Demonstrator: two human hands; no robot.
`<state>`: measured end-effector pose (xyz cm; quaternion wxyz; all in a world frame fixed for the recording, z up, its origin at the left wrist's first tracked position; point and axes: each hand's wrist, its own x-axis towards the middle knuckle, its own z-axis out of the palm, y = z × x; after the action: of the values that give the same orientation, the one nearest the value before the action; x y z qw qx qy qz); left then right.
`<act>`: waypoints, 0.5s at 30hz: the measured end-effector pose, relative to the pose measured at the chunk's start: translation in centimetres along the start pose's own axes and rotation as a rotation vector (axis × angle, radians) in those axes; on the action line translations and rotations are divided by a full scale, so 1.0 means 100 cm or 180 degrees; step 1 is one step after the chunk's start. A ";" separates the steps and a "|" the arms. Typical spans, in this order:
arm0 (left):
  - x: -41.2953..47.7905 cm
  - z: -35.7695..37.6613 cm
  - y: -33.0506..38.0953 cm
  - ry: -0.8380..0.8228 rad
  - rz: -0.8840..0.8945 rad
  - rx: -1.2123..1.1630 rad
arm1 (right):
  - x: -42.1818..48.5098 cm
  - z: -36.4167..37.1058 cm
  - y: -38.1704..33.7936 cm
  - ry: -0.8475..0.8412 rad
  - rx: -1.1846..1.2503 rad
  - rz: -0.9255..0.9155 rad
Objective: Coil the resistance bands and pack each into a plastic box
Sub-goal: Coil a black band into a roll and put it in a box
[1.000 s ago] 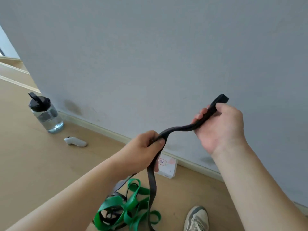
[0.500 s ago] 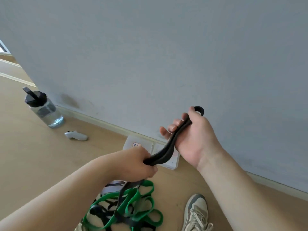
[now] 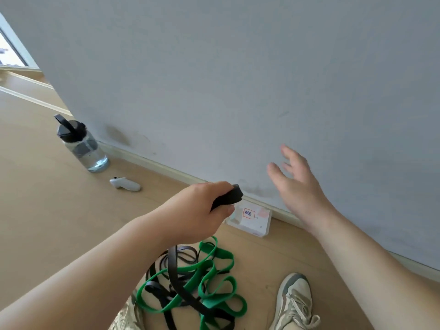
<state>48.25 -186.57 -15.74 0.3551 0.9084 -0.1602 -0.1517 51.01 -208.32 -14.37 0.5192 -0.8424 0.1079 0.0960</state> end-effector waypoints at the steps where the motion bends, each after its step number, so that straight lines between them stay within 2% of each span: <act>1: 0.000 -0.002 0.001 0.0010 0.0072 -0.0107 | -0.006 0.003 -0.003 -0.0314 -0.0126 -0.0473; 2: -0.001 -0.003 0.004 0.0034 0.0151 -0.0267 | -0.012 0.008 -0.003 -0.0630 -0.0154 -0.0807; 4: -0.003 -0.006 0.012 0.0075 0.0313 -0.0661 | -0.023 0.020 -0.004 -0.1095 -0.0119 -0.1075; 7: -0.005 -0.009 0.016 0.0164 0.0358 -0.0691 | -0.024 0.027 -0.006 -0.1094 -0.0456 -0.1417; 11: -0.003 -0.014 0.003 0.0502 0.0082 -0.0363 | -0.017 0.025 -0.005 -0.1025 -0.1215 -0.1047; 13: 0.000 -0.013 -0.004 0.0522 -0.0100 -0.0197 | -0.017 0.026 -0.008 -0.0964 -0.0911 -0.0957; 15: 0.002 -0.008 -0.015 0.0147 -0.0416 0.0120 | -0.018 0.022 -0.015 -0.0969 0.0038 -0.0791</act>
<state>48.99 -185.12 -16.29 0.3308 0.9267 -0.0951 -0.1506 49.59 -205.55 -13.61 0.5423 -0.8219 -0.0760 0.1569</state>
